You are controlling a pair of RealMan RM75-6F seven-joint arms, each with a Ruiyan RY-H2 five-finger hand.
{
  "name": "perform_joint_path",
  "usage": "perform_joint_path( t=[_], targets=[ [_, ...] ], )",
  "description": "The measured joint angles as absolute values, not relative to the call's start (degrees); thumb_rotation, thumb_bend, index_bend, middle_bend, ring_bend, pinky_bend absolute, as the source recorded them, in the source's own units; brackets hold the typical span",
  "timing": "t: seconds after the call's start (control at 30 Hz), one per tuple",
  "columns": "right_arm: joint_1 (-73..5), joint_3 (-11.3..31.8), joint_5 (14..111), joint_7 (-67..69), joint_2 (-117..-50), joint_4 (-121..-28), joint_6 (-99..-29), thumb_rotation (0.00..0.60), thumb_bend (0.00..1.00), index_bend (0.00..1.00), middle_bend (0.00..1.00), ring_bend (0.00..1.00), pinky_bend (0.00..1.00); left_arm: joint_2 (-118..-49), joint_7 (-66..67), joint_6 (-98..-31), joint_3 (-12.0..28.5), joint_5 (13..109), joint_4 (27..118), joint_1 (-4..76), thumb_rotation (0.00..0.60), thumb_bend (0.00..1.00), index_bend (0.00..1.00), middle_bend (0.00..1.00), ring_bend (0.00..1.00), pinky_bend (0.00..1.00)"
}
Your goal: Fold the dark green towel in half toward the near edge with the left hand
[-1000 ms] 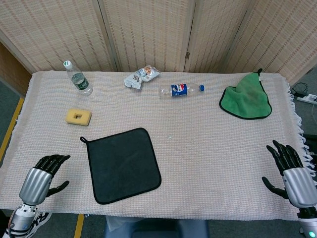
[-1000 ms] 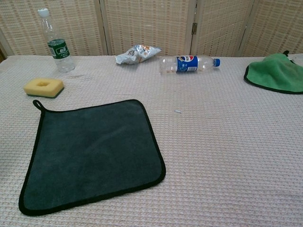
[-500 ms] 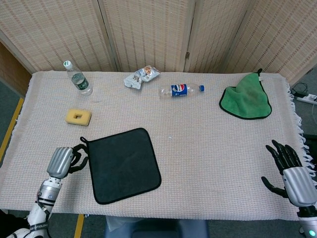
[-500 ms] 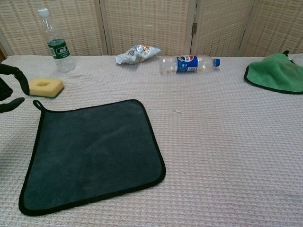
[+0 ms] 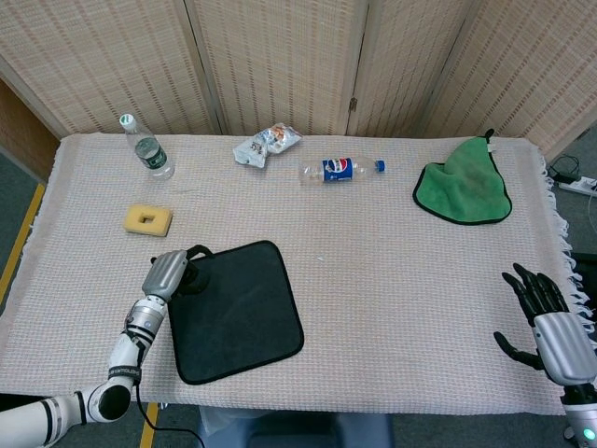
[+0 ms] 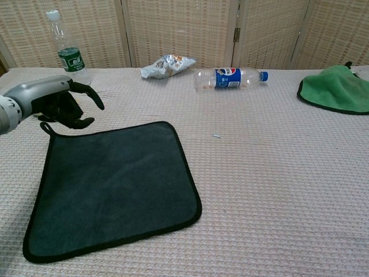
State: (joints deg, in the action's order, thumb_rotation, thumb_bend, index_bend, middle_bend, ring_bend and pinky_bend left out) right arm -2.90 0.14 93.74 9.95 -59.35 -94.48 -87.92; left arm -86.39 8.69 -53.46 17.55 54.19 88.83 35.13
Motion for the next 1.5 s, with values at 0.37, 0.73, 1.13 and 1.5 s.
perform_joint_path(
  t=[0.37,0.73,1.13,1.5],
  targets=[
    [-2.76,-0.20,92.62,11.58,-58.96,-93.71,-86.80,0.600,0.34,0.00,0.00,0.00,0.00,-95.21,10.66,-50.87,18.55,48.83,73.56,41.42,0.600,0.53,0.46,1.00,1.00,1.00],
    [-2.63,0.34,90.78,13.50,-58.50,-93.06,-86.41,0.600,0.34,0.00,0.00,0.00,0.00,-101.81,10.01,-47.11,18.90,47.00,59.10,45.16,0.600,0.42,0.47,1.00,1.00,1.00],
    [-2.83,0.49,90.75,14.63,-58.43,-92.53,-86.00,0.600,0.34,0.00,0.00,0.00,0.00,-104.35,8.09,-44.58,18.84,47.98,54.17,46.34,0.600,0.32,0.51,1.00,1.00,1.00],
    [-2.64,0.57,90.66,14.60,-58.40,-92.55,-86.28,0.600,0.34,0.00,0.00,0.00,0.00,-104.66,6.78,-42.37,19.32,48.03,52.11,46.70,0.600,0.32,0.50,1.00,1.00,1.00]
  ],
)
